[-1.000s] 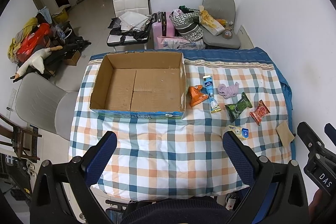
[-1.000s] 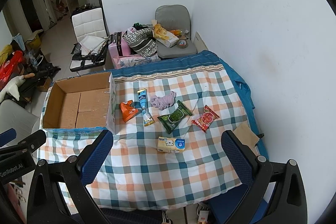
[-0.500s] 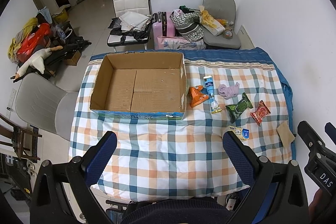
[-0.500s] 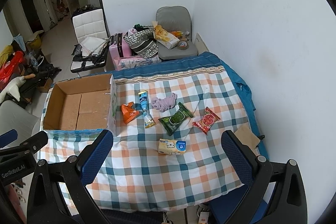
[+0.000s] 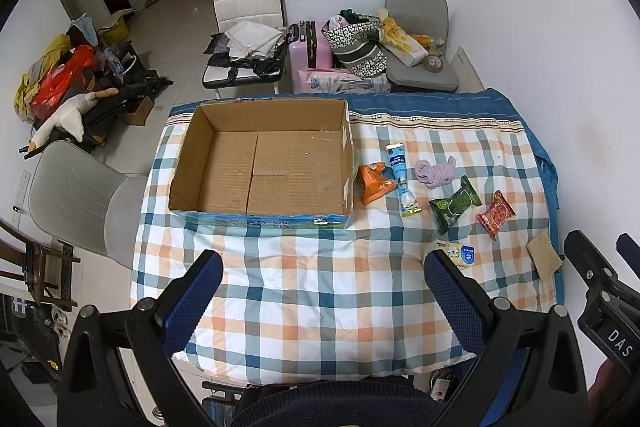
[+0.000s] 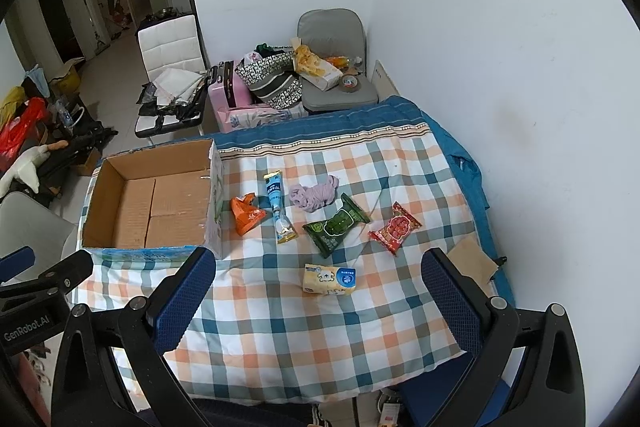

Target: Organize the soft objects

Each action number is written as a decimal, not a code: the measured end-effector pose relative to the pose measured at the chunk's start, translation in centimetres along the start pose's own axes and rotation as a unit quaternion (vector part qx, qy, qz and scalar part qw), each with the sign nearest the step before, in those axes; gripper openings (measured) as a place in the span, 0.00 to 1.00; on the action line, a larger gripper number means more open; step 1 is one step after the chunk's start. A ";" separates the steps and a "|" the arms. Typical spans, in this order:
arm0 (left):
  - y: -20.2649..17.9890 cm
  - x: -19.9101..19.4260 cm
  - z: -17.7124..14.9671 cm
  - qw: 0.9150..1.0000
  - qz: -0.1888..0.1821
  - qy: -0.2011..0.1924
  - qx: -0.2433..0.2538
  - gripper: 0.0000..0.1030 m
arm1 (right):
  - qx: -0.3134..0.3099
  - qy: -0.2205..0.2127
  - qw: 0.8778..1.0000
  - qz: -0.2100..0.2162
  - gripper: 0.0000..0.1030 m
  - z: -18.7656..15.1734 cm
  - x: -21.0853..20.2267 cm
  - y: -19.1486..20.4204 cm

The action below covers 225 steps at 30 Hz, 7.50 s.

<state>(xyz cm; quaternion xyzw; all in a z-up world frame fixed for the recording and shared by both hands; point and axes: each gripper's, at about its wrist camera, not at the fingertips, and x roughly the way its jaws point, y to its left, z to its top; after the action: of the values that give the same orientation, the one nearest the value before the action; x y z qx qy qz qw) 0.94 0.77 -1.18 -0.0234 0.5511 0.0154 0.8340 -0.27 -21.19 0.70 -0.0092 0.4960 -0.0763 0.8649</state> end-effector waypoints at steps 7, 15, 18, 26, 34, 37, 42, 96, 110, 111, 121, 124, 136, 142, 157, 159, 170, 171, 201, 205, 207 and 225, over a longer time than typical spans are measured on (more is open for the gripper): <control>-0.2 0.4 0.3 1.000 -0.008 0.001 0.007 1.00 | 0.004 0.001 1.000 0.003 1.00 0.0 0.2 -0.1; -5.6 8.8 4.4 0.997 -0.052 0.021 0.044 1.00 | 0.090 0.052 0.994 0.036 1.00 0.6 6.5 -3.7; -7.9 14.6 6.0 0.994 -0.078 0.064 0.038 1.00 | 0.134 0.074 0.987 0.036 1.00 0.3 10.9 -7.1; -17.8 27.0 7.1 0.976 -0.133 0.150 0.090 0.88 | 0.272 0.140 0.951 0.053 1.00 -1.6 27.4 -17.9; -28.5 35.9 4.5 0.943 -0.117 0.218 0.223 0.88 | 0.346 0.225 0.908 0.076 1.00 -3.3 42.5 -23.1; -30.8 38.4 3.0 0.931 -0.098 0.230 0.264 0.88 | 0.351 0.242 0.901 0.073 1.00 -4.1 45.2 -23.7; -32.4 41.5 1.3 0.922 -0.052 0.231 0.307 0.83 | 0.351 0.264 0.896 0.070 0.98 -5.1 47.8 -23.9; 9.8 19.1 11.1 0.996 -0.079 0.027 0.016 0.34 | 0.006 0.126 0.974 0.189 0.47 7.4 22.5 16.6; 17.2 32.2 14.6 0.977 -0.118 0.170 -0.057 0.34 | -0.013 0.189 0.970 0.149 0.47 7.4 31.5 29.1; 17.2 32.9 14.7 0.974 -0.124 0.179 -0.061 0.34 | -0.011 0.192 0.971 0.142 0.47 7.4 32.1 29.3; 15.6 37.4 16.1 0.958 -0.147 0.236 -0.065 0.36 | -0.007 0.204 0.971 0.124 0.48 8.7 36.5 29.9; 15.6 37.3 16.2 0.959 -0.136 0.238 -0.066 0.38 | -0.009 0.207 0.971 0.122 0.50 8.9 37.3 30.0; 18.2 33.9 15.3 0.975 -0.090 0.192 -0.064 0.89 | -0.015 0.194 0.974 0.116 0.89 9.6 35.8 29.1; 18.9 31.6 13.8 0.983 -0.058 0.164 -0.052 0.94 | -0.043 0.189 0.975 0.109 1.00 8.6 33.6 29.3; 19.4 22.5 11.0 0.996 -0.018 0.073 -0.053 0.94 | -0.076 0.153 0.978 0.116 1.00 6.6 26.0 27.9; 19.1 21.4 10.8 0.996 -0.018 0.064 -0.055 0.94 | -0.073 0.145 0.979 0.124 1.00 6.6 24.7 27.3; 9.2 16.4 10.6 0.999 -0.027 0.021 0.013 0.94 | 0.054 0.144 0.974 0.164 1.00 4.9 21.2 16.0; 7.6 16.4 10.6 0.999 -0.036 0.024 0.022 0.94 | 0.074 0.149 0.972 0.164 1.00 4.5 21.4 14.2; -19.0 40.5 6.5 0.953 -0.029 0.273 0.129 0.65 | 0.424 0.310 0.842 0.125 0.55 -13.4 38.9 -10.8; -20.7 42.0 5.3 0.946 -0.017 0.285 0.153 0.51 | 0.391 0.319 0.857 0.103 0.53 -12.5 37.9 -12.1; -20.9 42.5 4.7 0.946 -0.014 0.284 0.154 0.44 | 0.360 0.314 0.875 0.080 0.51 -11.5 37.1 -12.7; -20.3 40.6 0.9 0.952 -0.047 0.271 0.135 0.33 | 0.312 0.324 0.889 0.088 0.53 -11.1 39.2 -15.3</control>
<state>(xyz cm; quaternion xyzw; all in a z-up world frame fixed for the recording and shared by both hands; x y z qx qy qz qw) 18.69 -19.49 -37.74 0.0606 0.7516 -0.1054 0.6483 7.77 -41.17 -37.11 0.3301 0.6980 -0.1499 0.6175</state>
